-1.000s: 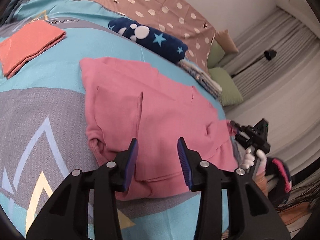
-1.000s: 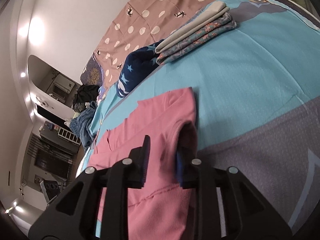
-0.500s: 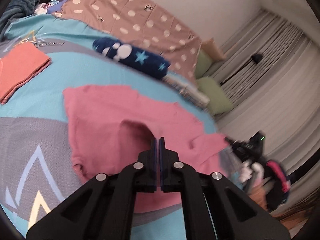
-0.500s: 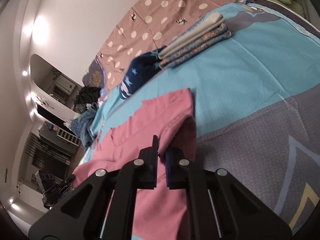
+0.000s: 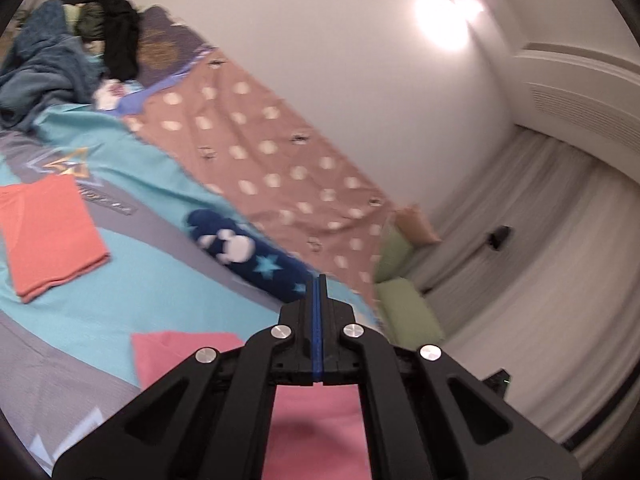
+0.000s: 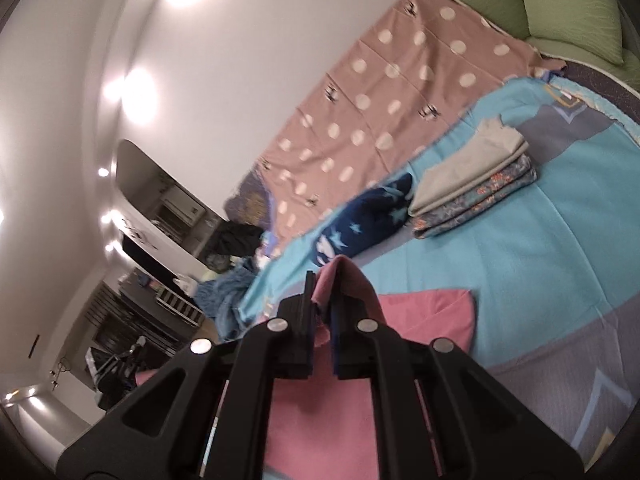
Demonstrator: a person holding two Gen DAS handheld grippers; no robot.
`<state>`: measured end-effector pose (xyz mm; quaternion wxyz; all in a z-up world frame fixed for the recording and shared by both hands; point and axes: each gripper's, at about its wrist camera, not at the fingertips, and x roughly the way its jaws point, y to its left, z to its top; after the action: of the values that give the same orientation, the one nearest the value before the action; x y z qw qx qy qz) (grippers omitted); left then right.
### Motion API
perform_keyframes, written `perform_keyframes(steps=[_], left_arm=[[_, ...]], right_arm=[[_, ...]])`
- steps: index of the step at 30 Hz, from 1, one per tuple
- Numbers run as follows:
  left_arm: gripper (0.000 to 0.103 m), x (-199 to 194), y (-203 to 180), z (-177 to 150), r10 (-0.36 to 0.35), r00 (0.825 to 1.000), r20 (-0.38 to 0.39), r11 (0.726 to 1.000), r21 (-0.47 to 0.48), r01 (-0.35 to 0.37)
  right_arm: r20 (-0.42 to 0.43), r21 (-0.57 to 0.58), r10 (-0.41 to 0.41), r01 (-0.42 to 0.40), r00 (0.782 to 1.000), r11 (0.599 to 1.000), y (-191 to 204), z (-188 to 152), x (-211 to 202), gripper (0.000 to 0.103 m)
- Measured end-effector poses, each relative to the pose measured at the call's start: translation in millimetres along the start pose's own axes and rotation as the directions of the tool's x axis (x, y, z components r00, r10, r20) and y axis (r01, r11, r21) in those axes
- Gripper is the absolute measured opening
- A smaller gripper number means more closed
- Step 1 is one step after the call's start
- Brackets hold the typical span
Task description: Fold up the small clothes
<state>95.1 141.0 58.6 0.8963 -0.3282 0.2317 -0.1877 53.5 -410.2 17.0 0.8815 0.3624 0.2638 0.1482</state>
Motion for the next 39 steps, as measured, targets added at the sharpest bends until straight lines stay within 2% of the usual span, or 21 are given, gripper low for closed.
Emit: perform_keyframes(steps=[2,4,5,7,10,13,14,17,21,22,23,24,25,28,29,31,33,35,37,38,39], left_arm=[[0.0,40,25,1,0.131,0.991,-0.035,0.991,0.028,-0.13],[0.0,73,51,-9,0.201,0.971,-0.128,0.979,0.01,-0.202],[0.0,87,65,-20,0.187,0.963,-0.193,0.981,-0.019,-0.195],[0.003,94,75,-36,0.15,0.955,-0.257,0.987,-0.014,-0.159],[0.024,85,65,-61,0.158,0.933,-0.323,0.985,0.122,-0.125],[0.043,68,54,-78,0.114,0.91,-0.4,0.984,0.171,-0.048],[0.046,62,51,-85,0.122,0.903,-0.412,0.978,0.204,-0.039],[0.046,59,52,-106,0.166,0.873,-0.459,0.963,0.266,-0.043],[0.044,64,62,-125,0.17,0.834,-0.525,0.968,0.248,-0.041],[0.034,65,61,-129,0.166,0.827,-0.538,0.968,0.249,-0.032],[0.008,68,59,-133,0.159,0.82,-0.55,0.967,0.254,-0.018],[0.0,71,58,-136,0.163,0.823,-0.544,0.961,0.276,-0.008],[0.0,75,57,-136,0.163,0.824,-0.542,0.96,0.279,-0.006],[0.0,76,56,-117,0.036,0.845,-0.534,0.99,0.132,0.041],[0.0,76,53,-105,-0.014,0.861,-0.509,0.995,0.08,0.064],[0.0,79,46,-72,-0.045,0.905,-0.424,0.996,0.045,0.071],[0.0,88,43,-40,-0.016,0.95,-0.313,0.998,0.056,0.035],[0.0,103,48,-13,0.024,0.977,-0.214,0.999,0.044,-0.014],[0.002,117,62,0,0.113,0.979,-0.17,0.994,0.031,-0.109],[0.006,124,74,2,0.169,0.969,-0.182,0.986,0.02,-0.168],[0.008,129,81,-1,0.176,0.962,-0.21,0.984,0.007,-0.178]], right_arm=[[-0.069,-0.013,-0.076,0.076,0.995,0.997,-15,8,47,0.011],[-0.149,0.014,-0.215,0.219,0.965,0.976,-46,5,92,0.015],[-0.186,0.049,-0.239,0.251,0.953,0.967,-58,2,102,0.018],[-0.229,0.075,-0.203,0.225,0.952,0.971,-71,-8,110,0.019],[-0.231,-0.017,-0.268,0.271,0.935,0.962,-74,-21,101,0.023],[-0.227,-0.103,-0.302,0.285,0.926,0.953,-67,-30,85,0.031],[-0.222,-0.127,-0.309,0.287,0.925,0.95,-65,-33,79,0.036],[-0.209,-0.161,-0.327,0.297,0.922,0.941,-59,-40,65,0.039],[-0.197,-0.177,-0.331,0.298,0.923,0.938,-51,-45,58,0.039],[-0.196,-0.184,-0.334,0.3,0.922,0.936,-50,-47,56,0.039],[-0.196,-0.189,-0.338,0.303,0.921,0.934,-49,-47,53,0.039],[-0.196,-0.191,-0.341,0.305,0.919,0.933,-49,-48,51,0.04],[-0.197,-0.193,-0.343,0.307,0.918,0.932,-48,-48,51,0.04],[-0.196,-0.196,-0.345,0.308,0.918,0.931,-46,-48,47,0.041],[-0.192,-0.2,-0.344,0.307,0.919,0.931,-45,-47,48,0.044],[-0.183,-0.201,-0.344,0.307,0.921,0.93,-45,-45,50,0.046],[-0.174,-0.186,-0.341,0.309,0.924,0.933,-46,-41,54,0.046],[-0.168,-0.162,-0.34,0.314,0.925,0.935,-50,-37,58,0.046],[-0.172,-0.144,-0.331,0.309,0.928,0.94,-53,-38,59,0.046],[-0.175,-0.147,-0.331,0.308,0.927,0.94,-53,-40,59,0.046],[-0.178,-0.16,-0.336,0.309,0.925,0.937,-54,-41,58,0.046]])
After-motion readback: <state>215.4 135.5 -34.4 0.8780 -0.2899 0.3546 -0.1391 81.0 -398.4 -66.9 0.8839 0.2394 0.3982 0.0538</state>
